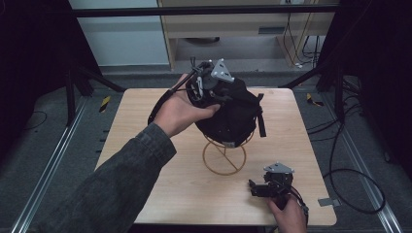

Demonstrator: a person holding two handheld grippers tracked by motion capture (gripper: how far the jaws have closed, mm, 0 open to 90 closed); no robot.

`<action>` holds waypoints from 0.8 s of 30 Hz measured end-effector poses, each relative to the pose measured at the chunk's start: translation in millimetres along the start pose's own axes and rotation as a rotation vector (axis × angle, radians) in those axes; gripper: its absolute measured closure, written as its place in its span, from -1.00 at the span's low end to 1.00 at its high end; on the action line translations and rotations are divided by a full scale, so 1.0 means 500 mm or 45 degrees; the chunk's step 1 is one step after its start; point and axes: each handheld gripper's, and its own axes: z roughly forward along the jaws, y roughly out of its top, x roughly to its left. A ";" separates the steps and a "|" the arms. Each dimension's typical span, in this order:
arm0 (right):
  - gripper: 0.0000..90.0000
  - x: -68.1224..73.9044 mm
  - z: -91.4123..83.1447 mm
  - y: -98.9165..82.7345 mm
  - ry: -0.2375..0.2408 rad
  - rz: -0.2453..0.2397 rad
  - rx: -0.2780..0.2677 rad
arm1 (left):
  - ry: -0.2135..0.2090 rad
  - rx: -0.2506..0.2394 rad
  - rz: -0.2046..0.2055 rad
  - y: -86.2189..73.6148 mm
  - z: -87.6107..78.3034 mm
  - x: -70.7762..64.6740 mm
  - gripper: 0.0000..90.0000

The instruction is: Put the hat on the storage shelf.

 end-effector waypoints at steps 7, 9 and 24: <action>-0.99 0.000 0.000 0.000 0.002 0.002 0.001 | -0.010 0.006 -0.021 -0.012 0.015 0.004 0.61; -0.99 0.000 0.000 0.000 0.002 0.000 0.001 | -0.014 0.010 -0.026 -0.014 0.018 0.004 0.61; -0.99 0.000 0.000 0.000 0.001 -0.003 0.000 | -0.048 0.047 -0.035 -0.033 0.050 -0.004 0.59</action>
